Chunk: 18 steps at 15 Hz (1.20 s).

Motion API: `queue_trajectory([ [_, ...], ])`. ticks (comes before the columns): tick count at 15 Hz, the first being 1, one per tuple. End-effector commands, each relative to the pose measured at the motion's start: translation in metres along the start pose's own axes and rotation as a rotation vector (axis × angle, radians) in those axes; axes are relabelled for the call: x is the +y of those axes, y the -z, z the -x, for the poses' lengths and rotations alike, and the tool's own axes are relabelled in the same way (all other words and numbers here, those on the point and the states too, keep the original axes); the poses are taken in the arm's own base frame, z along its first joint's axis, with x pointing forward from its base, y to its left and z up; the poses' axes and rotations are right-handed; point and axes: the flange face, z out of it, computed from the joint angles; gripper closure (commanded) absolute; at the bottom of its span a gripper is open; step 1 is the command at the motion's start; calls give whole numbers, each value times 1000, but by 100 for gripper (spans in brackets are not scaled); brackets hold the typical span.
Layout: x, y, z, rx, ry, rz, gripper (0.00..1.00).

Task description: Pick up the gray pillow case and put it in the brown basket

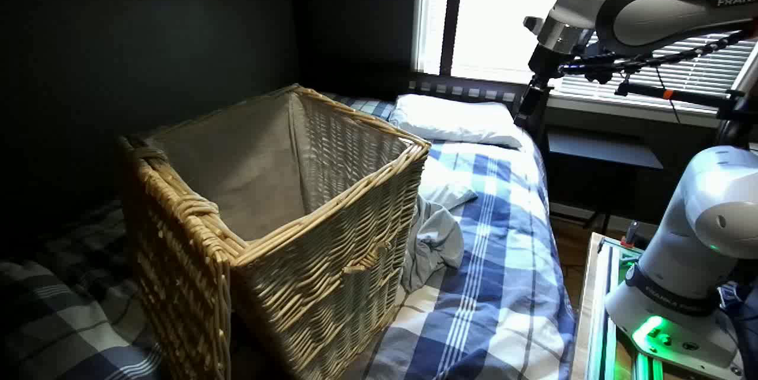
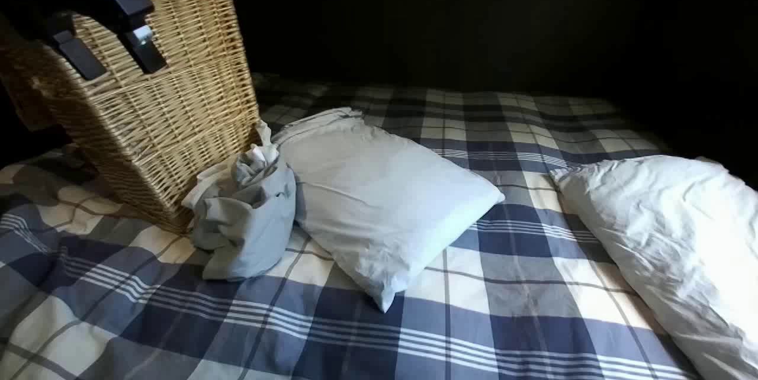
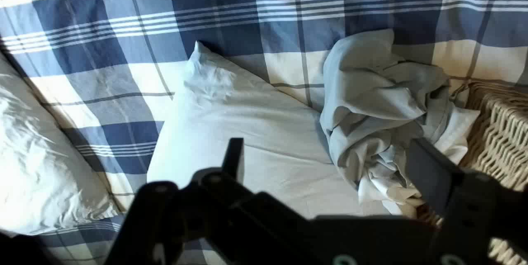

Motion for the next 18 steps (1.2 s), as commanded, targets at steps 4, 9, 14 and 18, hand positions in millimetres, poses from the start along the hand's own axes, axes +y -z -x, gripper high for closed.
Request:
queue_trajectory([
  [4,0,0,0,-1,0,0,0],
  [9,-9,-17,-8,-18,125,-98,0],
  [14,-33,-81,-16,-109,225,-266,0],
  [18,-27,-146,-13,-182,146,-343,0],
])
